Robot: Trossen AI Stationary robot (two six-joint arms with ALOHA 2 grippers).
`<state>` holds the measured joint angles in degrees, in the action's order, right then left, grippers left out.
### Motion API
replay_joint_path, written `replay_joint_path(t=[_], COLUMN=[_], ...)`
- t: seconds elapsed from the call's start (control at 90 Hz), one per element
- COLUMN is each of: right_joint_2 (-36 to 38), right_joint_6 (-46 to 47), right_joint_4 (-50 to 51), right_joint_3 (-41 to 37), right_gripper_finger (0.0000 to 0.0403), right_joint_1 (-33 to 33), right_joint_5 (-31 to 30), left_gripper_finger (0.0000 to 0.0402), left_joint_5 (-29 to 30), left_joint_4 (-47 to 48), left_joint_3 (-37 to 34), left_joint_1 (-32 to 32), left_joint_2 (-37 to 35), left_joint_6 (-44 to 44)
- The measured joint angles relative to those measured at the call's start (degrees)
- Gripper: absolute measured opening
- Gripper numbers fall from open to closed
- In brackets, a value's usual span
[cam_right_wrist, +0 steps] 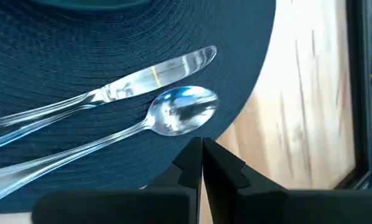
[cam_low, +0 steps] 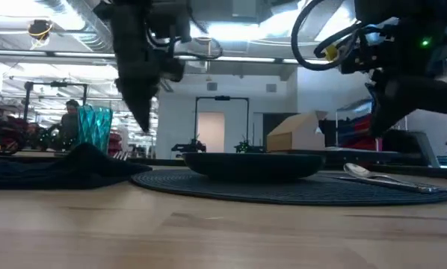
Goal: Set table place
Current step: Put the blue cup to the top right of the black tablemat
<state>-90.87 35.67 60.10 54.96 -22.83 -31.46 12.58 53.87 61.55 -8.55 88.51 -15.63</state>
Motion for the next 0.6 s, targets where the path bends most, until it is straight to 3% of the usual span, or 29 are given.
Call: replay_joint_path(t=[0.278,0.6], right_joint_2=[0.0,0.0], right_joint_6=[-4.3,-8.2], right_joint_4=[-0.5,-3.7], right_joint_3=[0.0,0.0], right_gripper_finger=[0.0,0.0], right_joint_1=[2.2,4.3], right_joint_5=[-2.1,-2.8], left_gripper_finger=[0.0001,0.0001], left_joint_5=[12.7,19.7], left_joint_4=[18.2,21.2], left_joint_3=[6.0,11.6], left_joint_1=[-6.8,-21.2], left_joint_2=[0.0,-0.3], left_joint_6=[-2.6,2.7])
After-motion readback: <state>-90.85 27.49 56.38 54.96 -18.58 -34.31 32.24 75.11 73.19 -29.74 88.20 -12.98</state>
